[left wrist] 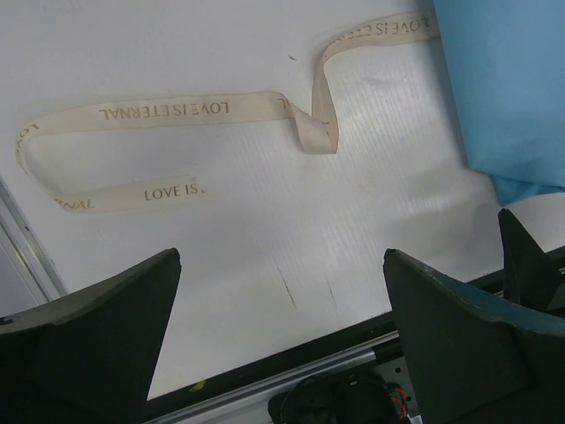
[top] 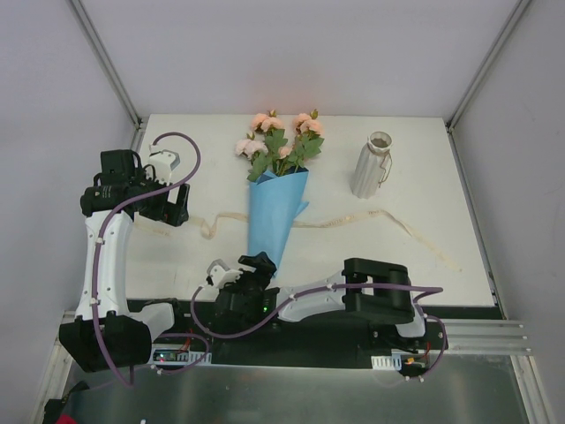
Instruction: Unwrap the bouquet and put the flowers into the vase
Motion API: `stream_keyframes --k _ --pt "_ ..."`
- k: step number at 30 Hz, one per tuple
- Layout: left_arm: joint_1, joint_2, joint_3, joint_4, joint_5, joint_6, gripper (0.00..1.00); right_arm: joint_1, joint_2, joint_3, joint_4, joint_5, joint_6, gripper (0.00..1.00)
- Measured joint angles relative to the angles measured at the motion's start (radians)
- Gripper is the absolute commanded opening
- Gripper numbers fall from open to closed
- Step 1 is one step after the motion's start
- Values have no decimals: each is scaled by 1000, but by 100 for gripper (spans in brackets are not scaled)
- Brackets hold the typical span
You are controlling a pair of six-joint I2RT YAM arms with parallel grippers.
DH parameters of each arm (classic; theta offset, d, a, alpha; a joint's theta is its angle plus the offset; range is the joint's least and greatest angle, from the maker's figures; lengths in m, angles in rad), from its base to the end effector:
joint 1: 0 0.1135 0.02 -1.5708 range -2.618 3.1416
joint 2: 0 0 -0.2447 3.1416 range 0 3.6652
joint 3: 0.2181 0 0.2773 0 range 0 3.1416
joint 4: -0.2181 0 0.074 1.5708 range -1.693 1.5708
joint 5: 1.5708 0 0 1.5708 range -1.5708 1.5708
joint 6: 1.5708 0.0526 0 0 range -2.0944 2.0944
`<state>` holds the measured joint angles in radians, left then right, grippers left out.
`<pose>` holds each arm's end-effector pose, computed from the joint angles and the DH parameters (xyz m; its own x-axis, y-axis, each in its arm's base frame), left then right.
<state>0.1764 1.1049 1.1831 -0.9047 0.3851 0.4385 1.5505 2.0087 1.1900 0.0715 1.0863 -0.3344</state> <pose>0.2579 0.0259 0.3228 -0.6183 0.2895 -0.7307 0.3871 0.9213 0.0375 0.0552 0.4238 0.1115 0.1355 -0.8579 -0.4956 -0.4319 0.3990 -0.8088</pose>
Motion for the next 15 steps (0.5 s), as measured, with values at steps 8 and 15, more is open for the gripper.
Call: stream_keyframes --k 8,15 --pt "0 1 0 0 0 0 99 -46 20 12 -2 2 0 77" --pt "0 4 0 0 0 0 99 -115 31 13 -8 1 -7 75"
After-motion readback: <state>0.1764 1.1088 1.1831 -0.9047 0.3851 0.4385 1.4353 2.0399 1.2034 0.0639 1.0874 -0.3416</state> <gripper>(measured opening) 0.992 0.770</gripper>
